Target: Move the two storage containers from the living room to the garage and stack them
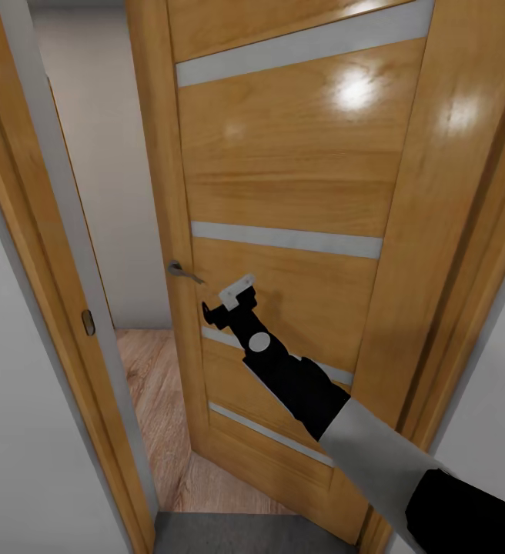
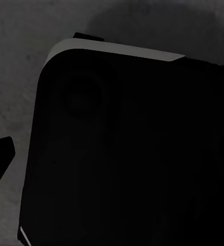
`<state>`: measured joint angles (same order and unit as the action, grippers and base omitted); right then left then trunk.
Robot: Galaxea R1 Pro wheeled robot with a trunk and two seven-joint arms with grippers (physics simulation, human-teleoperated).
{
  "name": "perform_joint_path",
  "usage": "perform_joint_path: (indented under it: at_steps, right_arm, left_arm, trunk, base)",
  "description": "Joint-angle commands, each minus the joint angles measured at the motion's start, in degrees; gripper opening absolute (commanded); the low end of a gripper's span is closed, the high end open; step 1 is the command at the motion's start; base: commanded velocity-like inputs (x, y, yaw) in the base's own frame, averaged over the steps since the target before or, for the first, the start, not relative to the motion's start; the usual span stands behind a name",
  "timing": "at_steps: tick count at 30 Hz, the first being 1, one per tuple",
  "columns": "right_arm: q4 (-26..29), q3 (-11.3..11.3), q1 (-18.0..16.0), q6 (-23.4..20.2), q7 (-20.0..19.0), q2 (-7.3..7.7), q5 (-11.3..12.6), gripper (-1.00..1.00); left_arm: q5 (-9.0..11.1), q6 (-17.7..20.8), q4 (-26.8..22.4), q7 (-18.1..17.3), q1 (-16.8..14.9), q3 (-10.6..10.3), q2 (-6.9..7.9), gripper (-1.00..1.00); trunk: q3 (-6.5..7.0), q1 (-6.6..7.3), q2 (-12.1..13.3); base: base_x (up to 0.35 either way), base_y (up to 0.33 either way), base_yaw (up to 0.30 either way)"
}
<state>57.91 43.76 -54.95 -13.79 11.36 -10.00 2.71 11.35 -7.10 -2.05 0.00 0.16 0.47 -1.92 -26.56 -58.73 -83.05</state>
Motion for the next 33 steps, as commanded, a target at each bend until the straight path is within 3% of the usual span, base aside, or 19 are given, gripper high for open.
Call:
perform_joint_path:
  at_steps: [1,10,16,33]
  right_arm:
    - [0.01,0.19,-0.07,-0.03,0.42,0.00,0.25,1.00]
    - [-0.25,0.27,-0.07,1.01,0.42,0.00,-3.38,1.00]
    - [-0.33,0.27,-0.07,1.04,0.42,0.00,-3.92,1.00]
    - [-0.43,0.27,-0.07,1.83,0.34,0.00,-3.83,1.00]
  left_arm:
    - [0.32,-0.10,-0.06,0.00,0.02,0.02,-0.01,1.00]
    - [0.32,-0.11,-0.06,0.11,0.02,0.05,-0.03,1.00]
    - [0.43,0.00,-0.06,0.32,0.02,0.05,-0.01,1.00]
    - [0.47,0.07,-0.06,0.36,0.02,0.05,-0.01,1.00]
  trunk:
    - [-0.05,0.00,-0.03]
    - [-0.05,0.00,-0.03]
    - [-0.05,0.00,-0.03]
    - [-0.05,0.00,-0.03]
  base:
    - [0.000,0.000,0.000]
    - [0.000,0.000,0.000]
    - [0.100,0.000,0.000]
    - [0.294,0.000,0.000]
